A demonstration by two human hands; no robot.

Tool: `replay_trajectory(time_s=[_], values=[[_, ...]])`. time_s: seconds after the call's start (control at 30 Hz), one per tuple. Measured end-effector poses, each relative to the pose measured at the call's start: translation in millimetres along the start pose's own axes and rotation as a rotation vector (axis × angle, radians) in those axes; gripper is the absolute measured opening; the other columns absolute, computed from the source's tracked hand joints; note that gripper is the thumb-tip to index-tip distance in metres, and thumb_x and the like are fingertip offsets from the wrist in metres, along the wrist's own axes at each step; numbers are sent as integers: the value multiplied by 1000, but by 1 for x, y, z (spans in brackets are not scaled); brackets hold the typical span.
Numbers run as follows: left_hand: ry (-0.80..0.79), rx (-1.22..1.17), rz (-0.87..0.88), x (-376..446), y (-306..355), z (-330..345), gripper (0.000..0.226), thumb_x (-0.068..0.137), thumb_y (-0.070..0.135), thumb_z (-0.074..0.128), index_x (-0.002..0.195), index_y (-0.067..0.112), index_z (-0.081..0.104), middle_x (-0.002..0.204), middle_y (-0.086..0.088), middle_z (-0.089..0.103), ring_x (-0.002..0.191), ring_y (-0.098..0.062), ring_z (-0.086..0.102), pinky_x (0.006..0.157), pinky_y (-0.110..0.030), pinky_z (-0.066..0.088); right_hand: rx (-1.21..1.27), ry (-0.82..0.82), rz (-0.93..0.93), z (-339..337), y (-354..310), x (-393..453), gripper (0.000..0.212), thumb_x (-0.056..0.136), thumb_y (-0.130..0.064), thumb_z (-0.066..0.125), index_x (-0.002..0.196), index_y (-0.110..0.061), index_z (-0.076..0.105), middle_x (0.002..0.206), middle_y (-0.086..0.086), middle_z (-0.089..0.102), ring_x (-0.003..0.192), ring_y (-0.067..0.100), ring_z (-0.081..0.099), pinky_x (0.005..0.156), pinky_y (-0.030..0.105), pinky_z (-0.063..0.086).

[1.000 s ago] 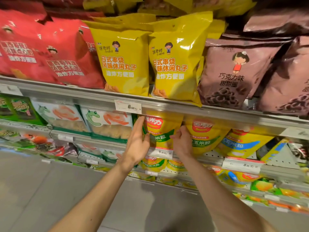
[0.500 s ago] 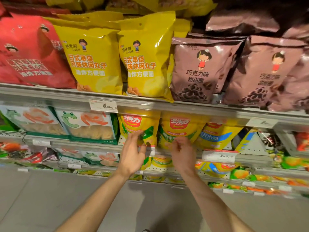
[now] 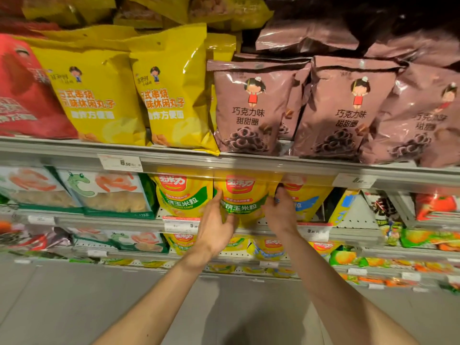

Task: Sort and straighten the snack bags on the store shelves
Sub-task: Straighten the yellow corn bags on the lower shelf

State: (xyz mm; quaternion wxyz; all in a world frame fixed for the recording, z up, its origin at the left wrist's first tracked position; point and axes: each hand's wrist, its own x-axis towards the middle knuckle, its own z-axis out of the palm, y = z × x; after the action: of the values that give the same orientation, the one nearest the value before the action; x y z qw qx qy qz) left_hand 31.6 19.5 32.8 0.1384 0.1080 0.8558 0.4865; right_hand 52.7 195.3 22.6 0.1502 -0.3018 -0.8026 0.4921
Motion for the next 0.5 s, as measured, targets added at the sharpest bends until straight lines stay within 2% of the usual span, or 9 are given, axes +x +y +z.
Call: replay_trajectory(time_s=[0.03,0.07,0.17,0.23,0.27,0.3,0.33,0.4,0.5], values=[[2,-3,-4,-1,0,1,81,94,19,60,161,23,14,165,2,28,153,-19,23,124,-46,26,30,-48,30,1,1,3,15,105,-15,45,107,-15,60,99,8,70,86,29,73,80,48,60],[4,-7,-7,-1,0,1,81,94,19,60,161,24,14,164,2,29,153,-20,23,123,-46,28,44,-78,53,1,1,5,16,107,-14,43,105,-12,58,99,8,69,88,30,74,80,49,60],[-5,-12,-13,-1,-3,0,81,95,22,60,162,25,14,163,3,29,152,-21,25,121,-48,32,26,-92,63,0,-4,11,16,108,-13,40,100,-11,53,101,12,66,91,32,71,78,42,57],[-15,-1,3,-2,-5,0,80,96,26,58,161,27,13,163,6,28,152,-21,25,119,-49,34,17,-108,67,2,-6,13,15,109,-12,39,100,-11,52,102,11,65,90,30,69,68,33,54],[-18,8,13,-2,-7,0,78,96,27,57,161,27,14,160,10,30,152,-21,26,119,-49,35,9,-119,59,2,-7,12,16,108,-12,40,100,-10,53,103,11,65,90,30,69,67,30,53],[-20,12,22,-4,-8,-1,76,97,26,57,161,26,15,152,14,35,149,-20,29,118,-48,37,-15,-122,50,3,-6,11,16,108,-13,41,100,-9,55,102,11,66,91,30,69,70,33,55],[-17,19,28,-5,-9,-1,73,98,23,57,161,24,18,139,18,39,144,-19,35,116,-47,39,-24,-110,32,2,-4,9,17,107,-14,43,99,-10,57,99,11,66,91,31,68,75,37,55],[7,46,49,-9,-11,3,66,99,19,57,158,22,28,121,20,39,128,-15,48,110,-44,45,-53,-74,-23,-4,-2,-1,15,105,-15,47,99,-13,61,95,6,67,88,27,65,74,33,50],[13,86,93,-13,-6,14,52,97,19,57,147,23,42,120,9,48,111,-15,58,96,-45,55,-90,-2,-47,-20,6,-19,23,103,-18,52,122,-16,64,107,-2,68,93,20,63,80,28,46]])
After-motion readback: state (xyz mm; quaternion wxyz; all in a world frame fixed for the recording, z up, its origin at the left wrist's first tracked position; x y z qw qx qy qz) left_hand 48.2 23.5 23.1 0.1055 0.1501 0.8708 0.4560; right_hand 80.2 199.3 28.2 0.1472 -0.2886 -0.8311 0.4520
